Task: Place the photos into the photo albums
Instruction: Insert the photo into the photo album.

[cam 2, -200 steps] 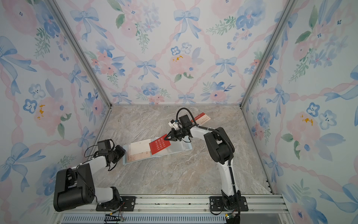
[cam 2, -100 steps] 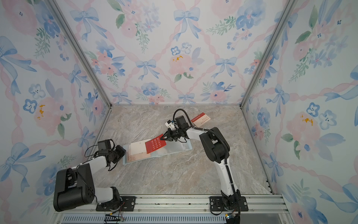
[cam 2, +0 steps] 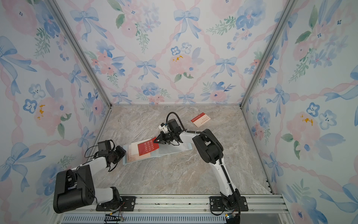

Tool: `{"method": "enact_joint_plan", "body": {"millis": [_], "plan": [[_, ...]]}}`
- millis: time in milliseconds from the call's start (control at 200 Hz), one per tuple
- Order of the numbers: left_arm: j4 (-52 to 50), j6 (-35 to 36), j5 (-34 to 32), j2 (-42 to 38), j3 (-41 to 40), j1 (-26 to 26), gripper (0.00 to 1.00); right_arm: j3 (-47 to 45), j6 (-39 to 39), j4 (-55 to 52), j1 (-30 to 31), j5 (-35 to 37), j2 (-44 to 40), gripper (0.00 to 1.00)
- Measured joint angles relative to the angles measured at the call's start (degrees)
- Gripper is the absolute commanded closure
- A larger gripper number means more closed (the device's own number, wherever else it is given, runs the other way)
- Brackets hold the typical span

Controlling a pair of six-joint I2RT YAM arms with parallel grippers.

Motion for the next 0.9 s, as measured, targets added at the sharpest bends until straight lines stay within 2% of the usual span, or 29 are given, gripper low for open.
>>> {"method": "enact_joint_plan", "body": {"millis": [145, 265, 355, 740, 900], "plan": [[0.0, 0.2, -0.2, -0.3, -0.2, 0.0, 0.84, 0.6, -3.1, -3.4, 0.5, 2.6, -0.5, 0.85], [0.0, 0.3, -0.6, -0.5, -0.3, 0.0, 0.84, 0.6, -5.3, -6.3, 0.1, 3.7, -1.5, 0.73], [0.0, 0.4, -0.6, -0.5, -0.3, 0.0, 0.84, 0.6, -6.7, -8.4, -0.1, 5.0, -2.9, 0.69], [0.0, 0.4, -1.0, -0.9, -0.6, 0.0, 0.84, 1.2, -14.2, -17.4, 0.0, 9.6, -7.1, 0.67], [0.0, 0.4, -1.0, -0.9, -0.6, 0.0, 0.84, 5.6, -16.2, -22.3, 1.0, 10.7, -6.2, 0.67]]}}
